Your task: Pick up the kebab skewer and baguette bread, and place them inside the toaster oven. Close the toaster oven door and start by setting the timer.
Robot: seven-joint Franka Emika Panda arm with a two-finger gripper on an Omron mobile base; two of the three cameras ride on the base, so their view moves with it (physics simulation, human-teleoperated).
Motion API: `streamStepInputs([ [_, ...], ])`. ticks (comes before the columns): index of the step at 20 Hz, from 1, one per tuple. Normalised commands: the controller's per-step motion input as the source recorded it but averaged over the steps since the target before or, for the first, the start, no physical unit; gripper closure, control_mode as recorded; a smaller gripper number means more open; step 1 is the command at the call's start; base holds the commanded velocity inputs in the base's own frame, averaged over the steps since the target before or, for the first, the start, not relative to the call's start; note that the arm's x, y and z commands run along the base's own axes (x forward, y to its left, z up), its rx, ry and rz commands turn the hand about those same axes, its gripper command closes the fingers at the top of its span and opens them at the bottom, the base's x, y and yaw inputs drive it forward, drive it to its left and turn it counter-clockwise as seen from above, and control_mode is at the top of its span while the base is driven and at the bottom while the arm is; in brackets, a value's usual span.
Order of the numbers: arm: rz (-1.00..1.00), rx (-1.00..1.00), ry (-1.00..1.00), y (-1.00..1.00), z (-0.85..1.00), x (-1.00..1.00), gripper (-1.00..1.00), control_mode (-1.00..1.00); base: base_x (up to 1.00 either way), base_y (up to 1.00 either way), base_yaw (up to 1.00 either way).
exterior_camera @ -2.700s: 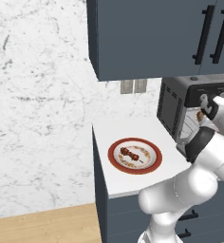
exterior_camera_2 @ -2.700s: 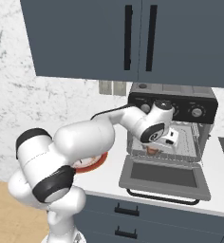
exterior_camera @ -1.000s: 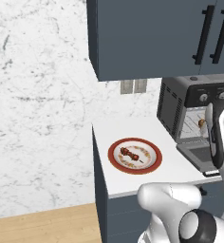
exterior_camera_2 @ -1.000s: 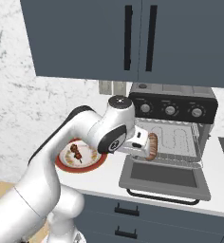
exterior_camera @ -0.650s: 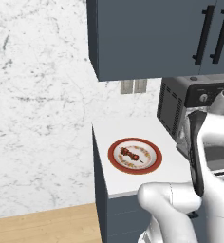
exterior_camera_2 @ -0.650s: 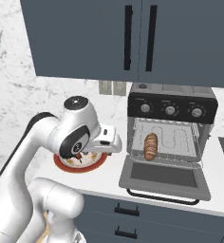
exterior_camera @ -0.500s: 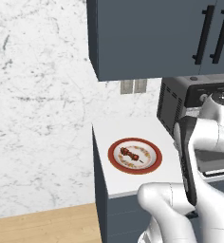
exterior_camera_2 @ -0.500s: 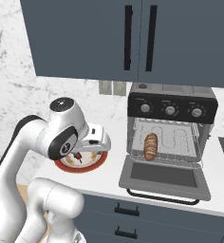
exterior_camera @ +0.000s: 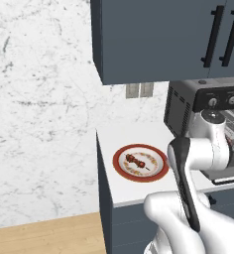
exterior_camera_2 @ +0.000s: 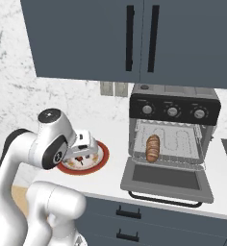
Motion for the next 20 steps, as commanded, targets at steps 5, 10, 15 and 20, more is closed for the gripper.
streamStepInputs([
  [5, 0.08, 0.0, 0.03, 0.26, -0.05, 0.49, -1.0, -1.0, 0.0, 0.0, 0.0],
  [10, 0.02, 0.0, 0.09, 0.35, -0.28, 0.46, -1.0, -1.0, 0.0, 0.0, 0.0],
  [15, 0.0, 0.0, 0.04, 0.18, -0.48, 0.24, -1.0, -1.0, 0.0, 0.0, 0.0],
  [20, 0.0, 0.0, 0.01, 0.0, -0.43, 0.05, -1.0, -1.0, 0.0, 0.0, 0.0],
])
